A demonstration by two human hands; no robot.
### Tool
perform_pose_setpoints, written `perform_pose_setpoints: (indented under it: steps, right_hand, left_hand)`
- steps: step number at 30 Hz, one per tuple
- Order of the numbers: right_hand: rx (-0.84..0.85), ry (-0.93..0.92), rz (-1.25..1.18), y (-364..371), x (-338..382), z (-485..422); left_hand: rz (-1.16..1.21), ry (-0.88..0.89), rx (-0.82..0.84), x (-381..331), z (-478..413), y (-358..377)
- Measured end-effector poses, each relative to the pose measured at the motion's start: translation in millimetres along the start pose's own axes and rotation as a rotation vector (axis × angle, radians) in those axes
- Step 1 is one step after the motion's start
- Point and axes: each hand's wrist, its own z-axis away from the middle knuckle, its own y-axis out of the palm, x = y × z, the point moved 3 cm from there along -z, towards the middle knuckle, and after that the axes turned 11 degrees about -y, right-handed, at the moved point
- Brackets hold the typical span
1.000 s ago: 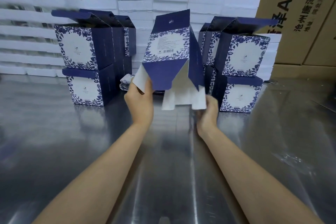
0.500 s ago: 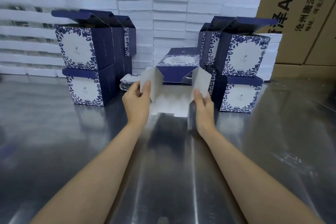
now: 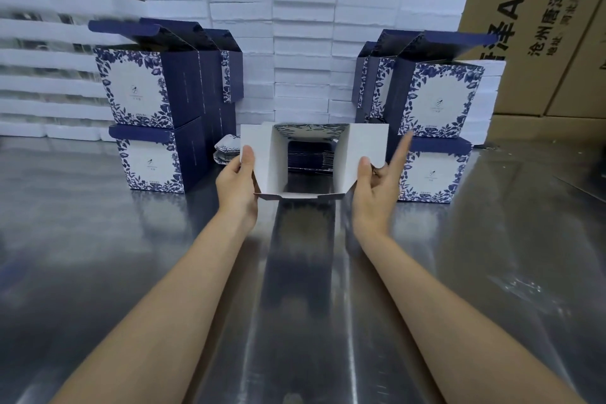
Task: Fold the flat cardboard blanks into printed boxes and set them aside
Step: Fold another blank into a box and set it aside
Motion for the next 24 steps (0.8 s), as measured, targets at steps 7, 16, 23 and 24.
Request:
perform_pose_setpoints:
  steps: [7,16,23,24]
  right_hand:
    - [0.157,0.161,-0.205,7.0,-4.3,0.2]
    - [0.372,0.290,-0.130,13.2,-6.1,5.7]
    - [0.325,0.311,-0.096,8.0,-12.7,-0.8]
    - [0.322,0.310,-0.072,7.7,-13.3,-1.7]
  left_hand:
    - [-0.117,0.292,-0.169,0.1,0.1,-9.5]
    - [-0.358,0.252,0.000,6.8,-3.7,3.3]
    - [-0.795,0.368,0.089,16.9,2.0,8.4]
    - [-0.839,0.363,0.104,19.3,1.9,8.9]
